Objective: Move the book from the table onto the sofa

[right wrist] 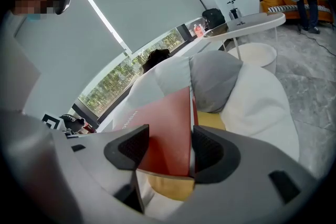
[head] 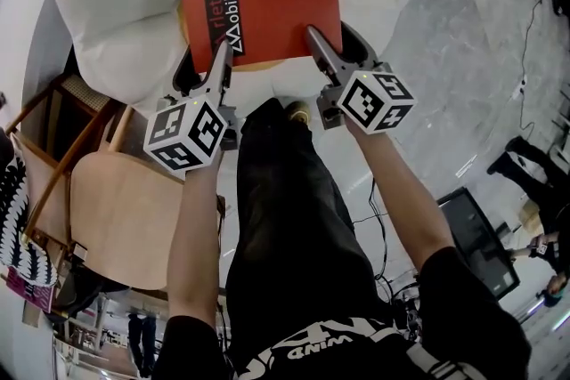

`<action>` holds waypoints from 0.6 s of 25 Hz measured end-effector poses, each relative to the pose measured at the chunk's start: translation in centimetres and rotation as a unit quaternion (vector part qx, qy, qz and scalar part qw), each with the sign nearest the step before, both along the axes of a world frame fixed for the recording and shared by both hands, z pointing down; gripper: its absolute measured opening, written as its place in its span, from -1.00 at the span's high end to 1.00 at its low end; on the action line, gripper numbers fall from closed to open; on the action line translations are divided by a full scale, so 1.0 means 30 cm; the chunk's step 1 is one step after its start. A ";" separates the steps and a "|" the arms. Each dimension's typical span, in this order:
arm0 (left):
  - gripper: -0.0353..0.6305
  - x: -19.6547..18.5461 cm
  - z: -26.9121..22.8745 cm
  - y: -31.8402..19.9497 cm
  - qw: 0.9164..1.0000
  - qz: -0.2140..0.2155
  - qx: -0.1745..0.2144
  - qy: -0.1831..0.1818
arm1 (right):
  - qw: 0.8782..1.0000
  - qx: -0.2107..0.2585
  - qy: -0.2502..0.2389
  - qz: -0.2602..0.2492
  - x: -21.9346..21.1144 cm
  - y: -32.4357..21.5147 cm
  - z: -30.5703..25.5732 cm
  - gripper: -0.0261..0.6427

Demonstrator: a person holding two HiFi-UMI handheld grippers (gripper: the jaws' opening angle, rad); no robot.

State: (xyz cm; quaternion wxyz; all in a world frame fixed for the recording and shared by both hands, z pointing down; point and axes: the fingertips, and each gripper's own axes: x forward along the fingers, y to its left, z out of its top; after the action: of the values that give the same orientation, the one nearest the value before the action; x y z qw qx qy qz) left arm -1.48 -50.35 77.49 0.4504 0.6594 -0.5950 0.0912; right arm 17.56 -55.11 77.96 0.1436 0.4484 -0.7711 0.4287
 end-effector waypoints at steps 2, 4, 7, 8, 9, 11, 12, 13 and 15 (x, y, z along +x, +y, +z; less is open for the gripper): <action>0.10 0.000 0.045 0.007 1.000 -0.004 -0.003 0.002 | 1.000 -0.003 0.003 -0.004 0.000 0.002 0.043 0.15; 0.10 0.002 0.092 0.011 1.000 -0.008 -0.005 0.006 | 1.000 -0.004 0.006 -0.008 0.001 0.001 0.085 0.15; 0.10 0.001 0.159 0.015 1.000 -0.011 -0.006 0.007 | 1.000 -0.008 0.008 -0.012 -0.001 0.003 0.151 0.15; 0.10 -0.001 0.181 0.015 1.000 -0.011 -0.007 0.007 | 1.000 -0.010 0.008 -0.011 -0.003 0.005 0.174 0.15; 0.10 -0.005 0.203 0.014 1.000 -0.010 -0.008 0.006 | 1.000 -0.013 0.007 -0.010 -0.006 0.006 0.198 0.15; 0.10 -0.012 0.243 0.014 1.000 -0.008 -0.012 0.005 | 1.000 -0.018 0.006 -0.010 -0.013 0.009 0.242 0.15; 0.10 -0.014 0.261 0.015 1.000 -0.008 -0.014 0.005 | 1.000 -0.020 0.006 -0.010 -0.015 0.010 0.262 0.15; 0.10 -0.015 0.278 0.015 1.000 -0.008 -0.015 0.006 | 1.000 -0.022 0.006 -0.011 -0.016 0.009 0.278 0.15; 0.10 -0.015 0.308 0.014 1.000 -0.009 -0.015 0.007 | 1.000 -0.023 0.008 -0.013 -0.017 0.004 0.307 0.15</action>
State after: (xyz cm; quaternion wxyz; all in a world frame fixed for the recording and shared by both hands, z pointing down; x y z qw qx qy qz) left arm -1.94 -49.94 86.72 0.4652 0.6476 -0.5966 0.0911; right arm 17.04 -54.98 87.18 0.1657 0.4384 -0.7658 0.4403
